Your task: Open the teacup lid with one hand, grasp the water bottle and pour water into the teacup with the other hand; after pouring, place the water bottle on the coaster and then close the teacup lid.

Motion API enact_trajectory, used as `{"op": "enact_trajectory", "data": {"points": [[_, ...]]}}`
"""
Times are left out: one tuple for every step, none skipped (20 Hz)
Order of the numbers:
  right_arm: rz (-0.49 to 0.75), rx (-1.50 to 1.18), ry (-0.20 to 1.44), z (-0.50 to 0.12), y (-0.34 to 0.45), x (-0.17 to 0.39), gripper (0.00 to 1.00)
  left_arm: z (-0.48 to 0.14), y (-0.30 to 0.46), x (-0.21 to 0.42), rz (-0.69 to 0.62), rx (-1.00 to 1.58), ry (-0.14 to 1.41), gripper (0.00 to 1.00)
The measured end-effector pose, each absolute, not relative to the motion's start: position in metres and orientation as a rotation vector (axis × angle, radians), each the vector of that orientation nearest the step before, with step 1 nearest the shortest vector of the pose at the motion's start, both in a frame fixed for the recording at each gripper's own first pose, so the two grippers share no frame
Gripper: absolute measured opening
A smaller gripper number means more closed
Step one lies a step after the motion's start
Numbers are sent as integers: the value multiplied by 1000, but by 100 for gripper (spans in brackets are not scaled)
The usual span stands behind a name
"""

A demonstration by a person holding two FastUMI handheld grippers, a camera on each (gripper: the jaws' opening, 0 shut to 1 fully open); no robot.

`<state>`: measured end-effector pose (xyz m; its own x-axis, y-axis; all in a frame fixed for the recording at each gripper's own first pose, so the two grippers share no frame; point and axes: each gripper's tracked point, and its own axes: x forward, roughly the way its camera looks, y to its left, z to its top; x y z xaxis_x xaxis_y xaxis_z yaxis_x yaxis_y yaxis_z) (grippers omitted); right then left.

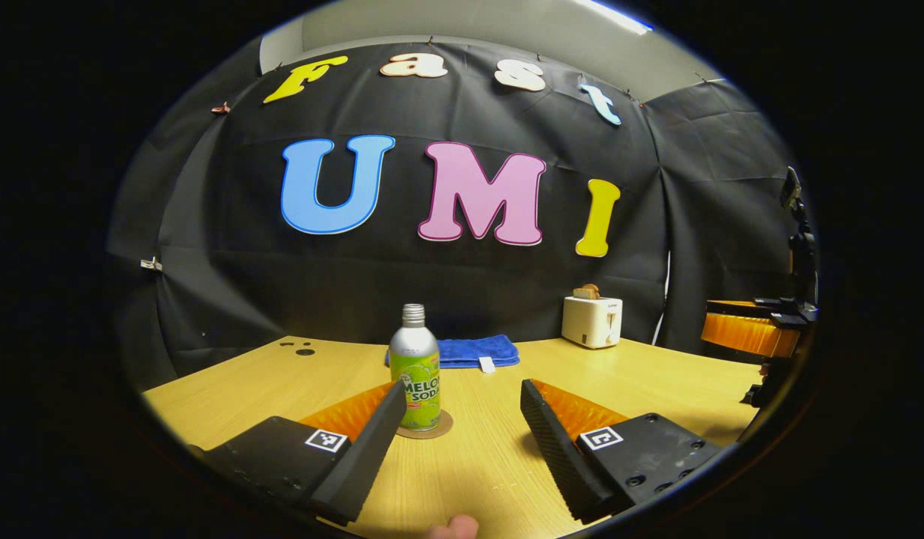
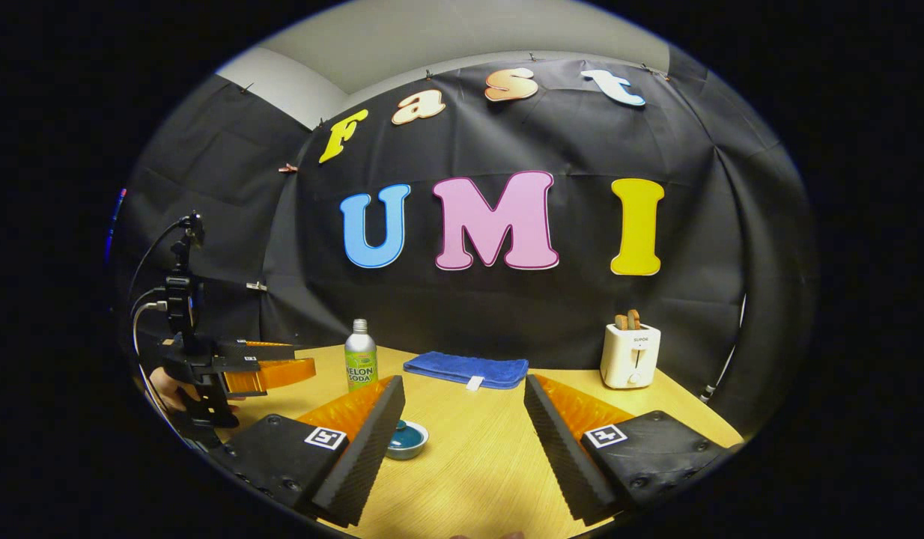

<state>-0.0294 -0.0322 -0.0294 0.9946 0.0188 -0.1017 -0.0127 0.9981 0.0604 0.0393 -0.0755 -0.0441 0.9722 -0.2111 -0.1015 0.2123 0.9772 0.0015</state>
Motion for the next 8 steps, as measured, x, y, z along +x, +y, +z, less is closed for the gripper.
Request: {"op": "enact_trajectory", "data": {"points": [[19,61,106,-31,-32,-29,99,-45,-73,40,-208,13,103,97],[20,62,109,-32,-31,-29,99,-45,-71,41,-204,14,105,97],[21,62,110,-32,-30,-28,99,-46,-70,41,-201,16,105,97],[20,62,112,-33,-30,-29,99,-46,-70,40,-202,19,106,97],[21,65,114,-33,-30,-29,99,-46,-72,39,-203,23,106,97],[22,69,114,-33,-30,-29,99,-44,-72,39,-205,26,102,97],[21,72,113,-32,-30,-28,99,-44,-74,39,-208,28,100,97],[20,72,111,-31,-30,-29,99,-43,-75,38,-212,30,98,97]]}}
